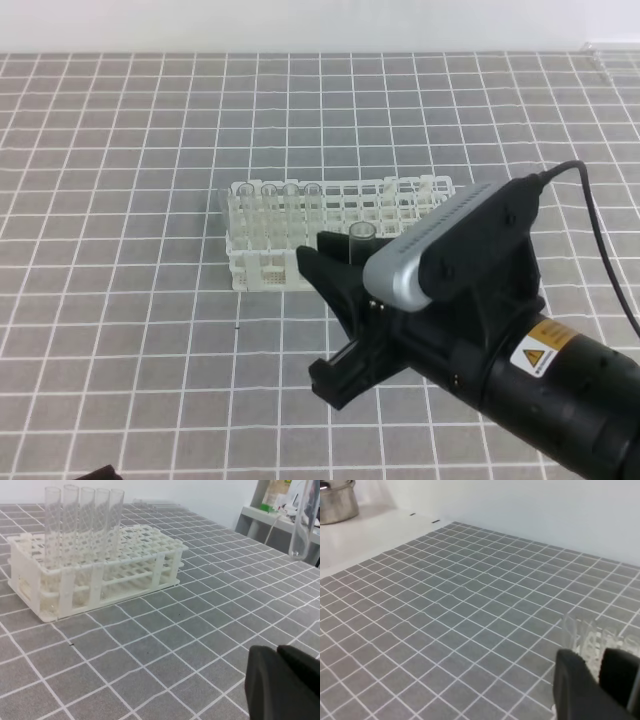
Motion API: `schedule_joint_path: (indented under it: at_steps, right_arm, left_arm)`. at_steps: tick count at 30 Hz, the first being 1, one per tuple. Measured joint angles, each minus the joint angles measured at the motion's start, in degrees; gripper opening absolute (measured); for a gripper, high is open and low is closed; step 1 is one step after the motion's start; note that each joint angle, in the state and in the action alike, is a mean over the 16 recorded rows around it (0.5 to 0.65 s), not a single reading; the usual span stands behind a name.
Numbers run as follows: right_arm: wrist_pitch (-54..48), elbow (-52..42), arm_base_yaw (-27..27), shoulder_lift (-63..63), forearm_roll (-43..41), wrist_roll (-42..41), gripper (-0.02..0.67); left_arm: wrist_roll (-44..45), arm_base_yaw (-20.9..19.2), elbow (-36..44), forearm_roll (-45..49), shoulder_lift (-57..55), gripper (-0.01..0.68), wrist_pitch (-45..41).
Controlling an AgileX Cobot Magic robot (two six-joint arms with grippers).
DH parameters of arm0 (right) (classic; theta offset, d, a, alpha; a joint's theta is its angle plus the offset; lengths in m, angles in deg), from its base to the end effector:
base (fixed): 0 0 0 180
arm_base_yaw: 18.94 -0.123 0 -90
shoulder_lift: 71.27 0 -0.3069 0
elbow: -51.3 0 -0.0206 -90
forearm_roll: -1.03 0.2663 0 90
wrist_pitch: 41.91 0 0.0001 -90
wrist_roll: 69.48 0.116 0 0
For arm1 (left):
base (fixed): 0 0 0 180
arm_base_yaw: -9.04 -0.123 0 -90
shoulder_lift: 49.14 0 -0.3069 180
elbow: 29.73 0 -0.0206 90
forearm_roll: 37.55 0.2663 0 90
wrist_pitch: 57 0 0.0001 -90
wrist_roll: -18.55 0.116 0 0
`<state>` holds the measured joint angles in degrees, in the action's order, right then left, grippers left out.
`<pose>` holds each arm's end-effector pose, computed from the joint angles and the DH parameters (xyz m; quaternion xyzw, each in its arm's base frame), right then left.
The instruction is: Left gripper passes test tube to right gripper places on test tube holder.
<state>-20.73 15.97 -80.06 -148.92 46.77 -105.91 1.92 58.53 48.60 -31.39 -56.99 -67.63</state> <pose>0.1704 0.2470 0.3224 -0.2618 0.7053 0.2849 0.5940 0.0508 -0.0559 0.1895 0.2428 0.7070 -0.3260 0.5787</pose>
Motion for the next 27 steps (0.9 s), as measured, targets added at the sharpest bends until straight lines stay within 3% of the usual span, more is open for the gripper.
schedule_joint_path:
  at_steps: [11,17,21,27]
  right_arm:
    - [4.4,-0.4,0.5,0.1,12.8,-15.3,0.085]
    - [7.9,-1.4,3.0,0.1,15.0,-19.3,0.085]
    - [9.0,-2.5,6.4,0.1,8.4,-12.7,0.085]
    - [10.6,-3.8,14.0,-1.1,-10.7,6.6,0.085]
  left_arm:
    - [0.0,0.0,0.1,0.0,-0.1,-0.001,0.2]
    - [0.0,0.0,0.1,0.0,0.0,-0.001,0.1]
    - [0.0,0.0,0.0,0.0,0.0,-0.001,-0.1]
    - [0.0,0.0,-0.1,0.0,0.1,-0.001,-0.2]
